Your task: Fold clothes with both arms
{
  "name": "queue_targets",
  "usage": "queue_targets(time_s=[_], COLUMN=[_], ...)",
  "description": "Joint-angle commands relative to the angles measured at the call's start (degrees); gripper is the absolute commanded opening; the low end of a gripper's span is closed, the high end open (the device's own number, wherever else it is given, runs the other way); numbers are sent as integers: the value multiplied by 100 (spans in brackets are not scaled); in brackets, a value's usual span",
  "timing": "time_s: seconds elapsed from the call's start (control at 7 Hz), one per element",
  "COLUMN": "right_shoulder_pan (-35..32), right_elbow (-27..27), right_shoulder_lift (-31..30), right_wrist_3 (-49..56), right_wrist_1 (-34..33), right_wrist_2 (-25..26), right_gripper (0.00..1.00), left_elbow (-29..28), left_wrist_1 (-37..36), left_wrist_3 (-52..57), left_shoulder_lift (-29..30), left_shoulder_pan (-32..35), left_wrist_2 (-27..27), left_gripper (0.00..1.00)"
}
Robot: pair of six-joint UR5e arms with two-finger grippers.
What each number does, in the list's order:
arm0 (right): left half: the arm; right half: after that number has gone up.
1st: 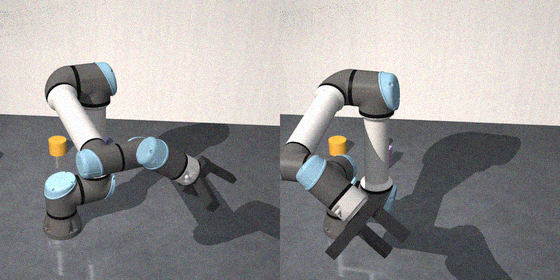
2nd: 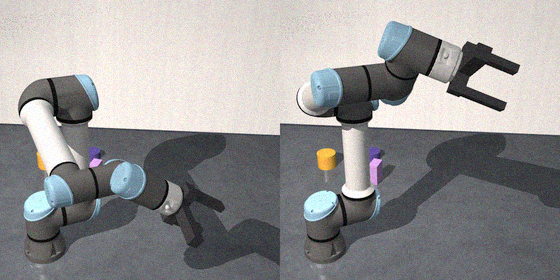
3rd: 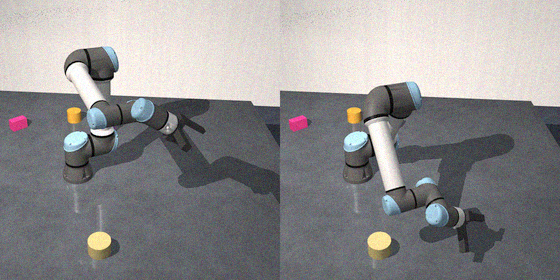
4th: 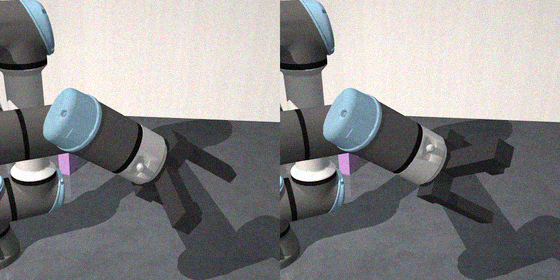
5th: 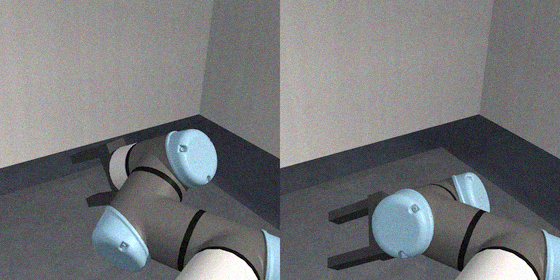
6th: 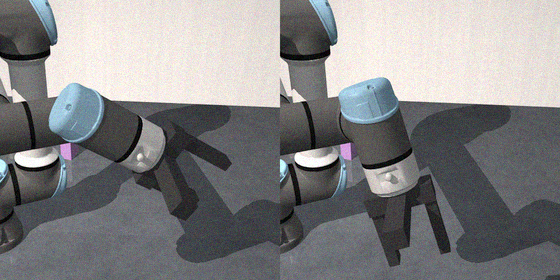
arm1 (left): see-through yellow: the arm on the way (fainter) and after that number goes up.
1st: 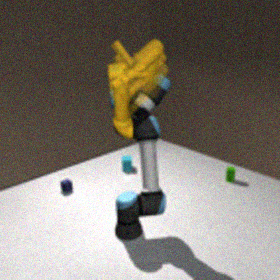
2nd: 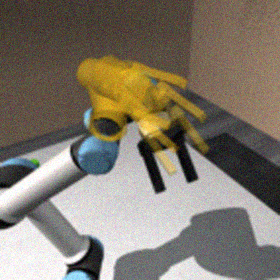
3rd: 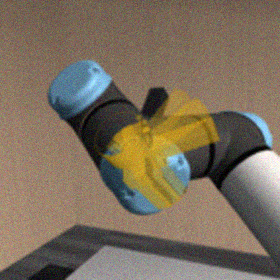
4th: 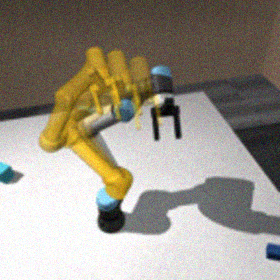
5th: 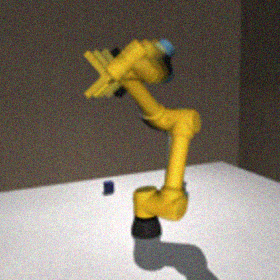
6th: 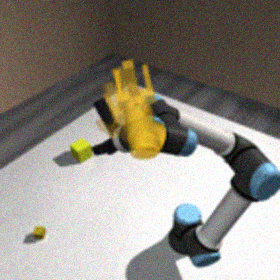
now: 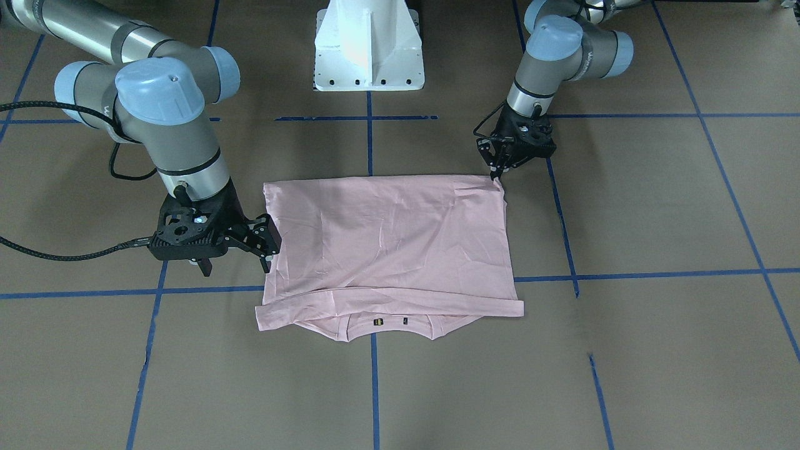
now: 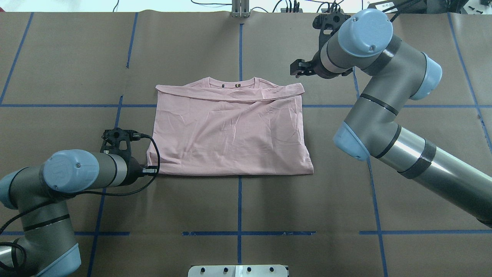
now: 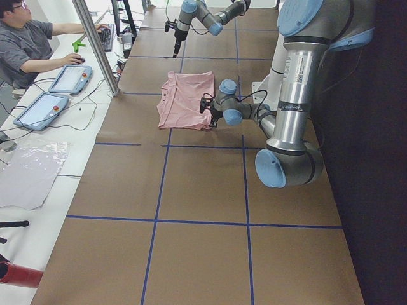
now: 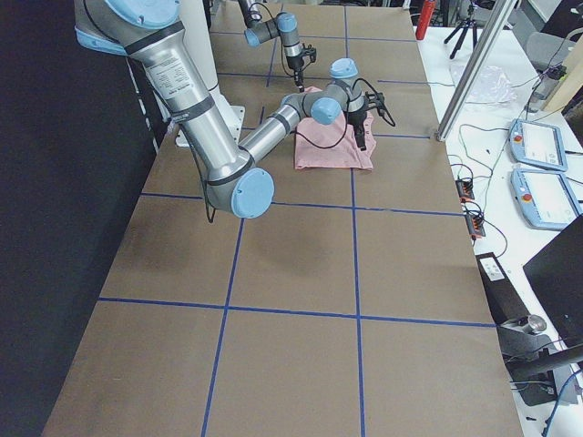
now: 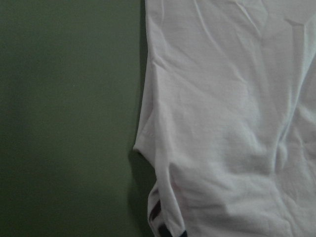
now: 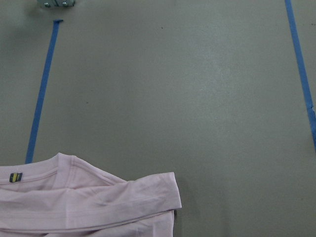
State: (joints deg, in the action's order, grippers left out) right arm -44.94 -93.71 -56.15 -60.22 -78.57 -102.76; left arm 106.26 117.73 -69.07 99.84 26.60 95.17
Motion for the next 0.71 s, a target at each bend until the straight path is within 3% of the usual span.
queue_targets(time_s=[0.0,0.14,0.29,0.43,0.57], right_shoulder_pan=[3,3,12,12,12], right_elbow=[2,-7,-7,2,-7], right_shoulder_lift=[-1,-1,-1,-1,7], right_wrist_3=[-7,-16,-24,-25,-33], right_wrist_1=[0,0,0,0,0], right_wrist_2=[11,19,20,20,20], right_gripper=[100,100,100,100,100], left_elbow=[-445,-979,-1820,-3081,-4434], left_wrist_1=[21,48,57,213,885], left_wrist_3=[1275,1874,2411,2677,2932], left_shoulder_lift=[44,323,1143,2030,2822], left_shoulder_pan=[1051,1666,2212,2583,2830], left_wrist_2=[10,36,63,63,46], left_gripper=[0,0,0,0,0])
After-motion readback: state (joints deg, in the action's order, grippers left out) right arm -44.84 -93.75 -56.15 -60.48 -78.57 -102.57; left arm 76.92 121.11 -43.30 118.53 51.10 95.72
